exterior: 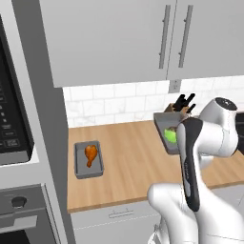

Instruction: Take the meat container that has the chicken drumstick and place it on the second highest rack of the freezer. Then take the vegetable container that has the mushroom and lemon wedge and place it on the highest rack of the freezer.

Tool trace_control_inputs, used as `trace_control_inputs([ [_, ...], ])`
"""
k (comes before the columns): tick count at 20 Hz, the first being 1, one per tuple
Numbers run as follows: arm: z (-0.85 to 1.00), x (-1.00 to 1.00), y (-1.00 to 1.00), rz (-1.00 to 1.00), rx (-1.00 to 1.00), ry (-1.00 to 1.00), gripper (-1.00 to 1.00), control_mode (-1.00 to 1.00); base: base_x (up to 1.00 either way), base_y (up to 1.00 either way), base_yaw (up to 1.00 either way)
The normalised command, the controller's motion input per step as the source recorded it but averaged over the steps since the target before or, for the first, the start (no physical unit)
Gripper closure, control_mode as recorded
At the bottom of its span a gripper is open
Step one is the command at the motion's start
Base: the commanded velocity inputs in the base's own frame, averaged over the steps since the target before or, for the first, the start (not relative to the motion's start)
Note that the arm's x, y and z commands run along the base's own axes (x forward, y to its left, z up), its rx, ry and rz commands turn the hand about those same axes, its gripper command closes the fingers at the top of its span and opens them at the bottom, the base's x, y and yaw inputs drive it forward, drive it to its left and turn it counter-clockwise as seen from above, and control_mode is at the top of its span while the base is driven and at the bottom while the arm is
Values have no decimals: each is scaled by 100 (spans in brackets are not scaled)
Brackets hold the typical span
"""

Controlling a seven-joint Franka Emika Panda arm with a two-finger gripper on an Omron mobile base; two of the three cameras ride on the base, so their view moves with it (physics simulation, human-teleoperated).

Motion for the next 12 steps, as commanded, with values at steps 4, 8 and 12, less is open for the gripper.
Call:
trace_control_inputs([
  [4, 1, -59, 0, -2, -2, -9, 100, 100, -25, 0, 0],
  [8, 0, 0, 0, 0, 0, 0, 100, 100, -100, 0, 0],
  [12, 0, 0, 0, 0, 0, 0, 100, 100, -100, 31, 5],
])
